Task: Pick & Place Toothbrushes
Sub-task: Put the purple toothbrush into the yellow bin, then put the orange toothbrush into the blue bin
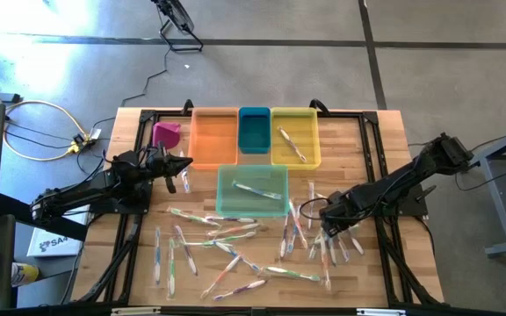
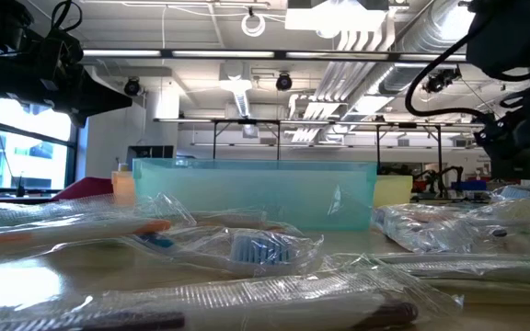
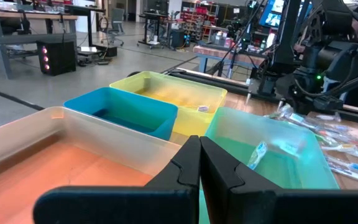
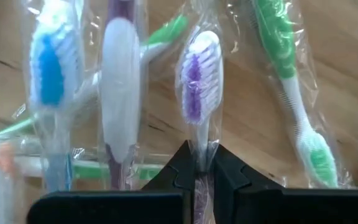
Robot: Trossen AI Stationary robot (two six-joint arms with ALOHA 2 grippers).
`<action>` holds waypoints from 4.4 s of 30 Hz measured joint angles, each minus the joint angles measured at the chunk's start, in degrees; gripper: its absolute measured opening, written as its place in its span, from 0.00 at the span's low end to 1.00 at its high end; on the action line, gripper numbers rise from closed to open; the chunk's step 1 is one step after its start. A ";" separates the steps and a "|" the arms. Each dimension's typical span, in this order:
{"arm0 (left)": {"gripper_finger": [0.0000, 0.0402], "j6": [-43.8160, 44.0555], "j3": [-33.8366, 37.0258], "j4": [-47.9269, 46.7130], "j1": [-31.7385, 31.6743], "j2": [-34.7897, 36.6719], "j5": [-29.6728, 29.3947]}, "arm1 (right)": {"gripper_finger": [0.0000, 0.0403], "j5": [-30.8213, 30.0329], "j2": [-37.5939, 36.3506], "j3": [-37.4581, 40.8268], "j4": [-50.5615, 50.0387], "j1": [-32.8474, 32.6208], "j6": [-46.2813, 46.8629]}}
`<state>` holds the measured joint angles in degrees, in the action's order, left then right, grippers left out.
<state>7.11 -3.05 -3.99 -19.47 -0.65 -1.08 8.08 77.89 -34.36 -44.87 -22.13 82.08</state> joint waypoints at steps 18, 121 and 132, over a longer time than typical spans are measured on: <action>0.00 0.00 0.00 0.02 -0.01 0.01 0.00 | 0.03 -5.16 0.00 -13.75 -9.38 11.52 -18.24; 0.00 -6.81 0.04 0.79 0.00 0.00 -2.67 | 0.40 -27.45 19.74 -26.46 33.85 52.21 -64.22; 0.00 -6.62 0.04 0.81 -0.01 0.00 -2.62 | 0.40 -20.29 17.02 -26.43 34.47 49.78 -64.04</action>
<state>0.49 -3.01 -3.18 -19.49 -0.65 -3.70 -12.22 94.91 -60.80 -10.40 27.65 18.04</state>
